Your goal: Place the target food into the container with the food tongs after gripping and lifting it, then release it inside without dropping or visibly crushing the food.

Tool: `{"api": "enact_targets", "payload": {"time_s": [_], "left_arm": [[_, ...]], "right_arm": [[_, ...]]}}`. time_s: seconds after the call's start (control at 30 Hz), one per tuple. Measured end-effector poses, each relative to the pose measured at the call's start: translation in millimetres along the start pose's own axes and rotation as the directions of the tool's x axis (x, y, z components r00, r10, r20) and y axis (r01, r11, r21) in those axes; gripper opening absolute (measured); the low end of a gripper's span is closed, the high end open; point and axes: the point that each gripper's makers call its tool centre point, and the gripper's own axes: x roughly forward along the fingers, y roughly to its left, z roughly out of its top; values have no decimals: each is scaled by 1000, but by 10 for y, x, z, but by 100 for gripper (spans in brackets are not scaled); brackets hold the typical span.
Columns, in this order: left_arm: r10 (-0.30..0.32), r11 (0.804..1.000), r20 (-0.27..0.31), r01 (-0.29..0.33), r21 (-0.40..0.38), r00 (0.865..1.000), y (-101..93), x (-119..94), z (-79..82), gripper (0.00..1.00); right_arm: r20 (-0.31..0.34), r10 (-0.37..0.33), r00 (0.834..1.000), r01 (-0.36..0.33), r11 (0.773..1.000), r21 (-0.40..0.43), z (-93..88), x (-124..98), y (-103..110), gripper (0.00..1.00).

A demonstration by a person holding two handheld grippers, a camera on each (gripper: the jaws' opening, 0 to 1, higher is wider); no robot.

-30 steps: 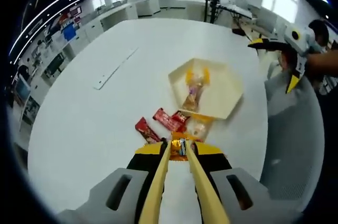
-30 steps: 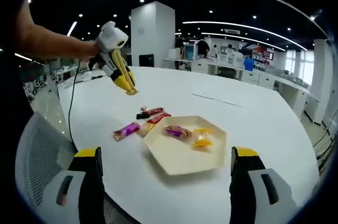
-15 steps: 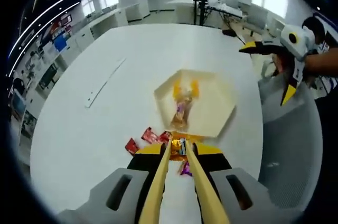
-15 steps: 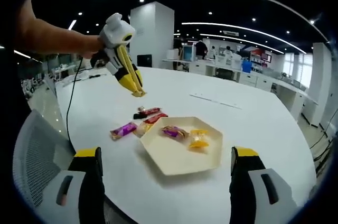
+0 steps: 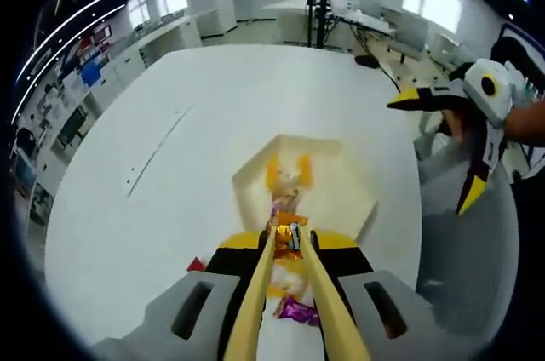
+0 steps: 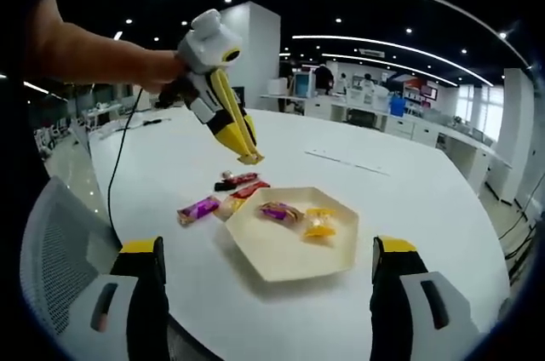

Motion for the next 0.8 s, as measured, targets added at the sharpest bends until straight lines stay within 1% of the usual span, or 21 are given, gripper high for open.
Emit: {"api": "enact_targets", "payload": {"time_s": [0.03,0.17,0.23,0.37,0.53,0.63,0.7,0.73,0.77,0.8], "left_arm": [[-9,1000,9,9,0,1000,-18,17,40,16],[-13,1000,7,13,16,1000,-70,90,192,17],[-19,999,19,19,26,1000,-96,112,278,17],[-32,998,35,31,46,999,-151,149,391,17],[-49,998,50,47,52,998,-194,167,450,17],[-49,998,59,46,50,997,-216,167,475,18],[-56,997,64,52,61,996,-235,189,480,21],[-48,996,74,43,75,996,-230,184,497,21],[-64,995,82,57,76,995,-258,174,511,22],[-65,996,88,59,67,994,-254,173,520,22]], "right_arm": [[1,0,1000,0,1000,2,2,-1,-1,99],[-2,3,1000,-3,1000,0,-4,3,5,99],[-3,4,1000,-4,1000,-1,-5,3,8,98],[1,-2,1000,2,1000,-5,4,-7,0,96],[-3,-2,1000,2,1000,-4,-1,-9,-2,95],[-5,-1,1000,1,1000,-4,-8,-6,-2,95],[-5,-3,1000,3,1000,-1,-11,-4,-11,95],[-7,-3,1000,3,1000,0,-14,-3,-12,95],[-8,-2,1000,2,1000,-1,-15,-4,-7,95],[-9,-1,1000,1,1000,-3,-15,-3,-1,94]]}}
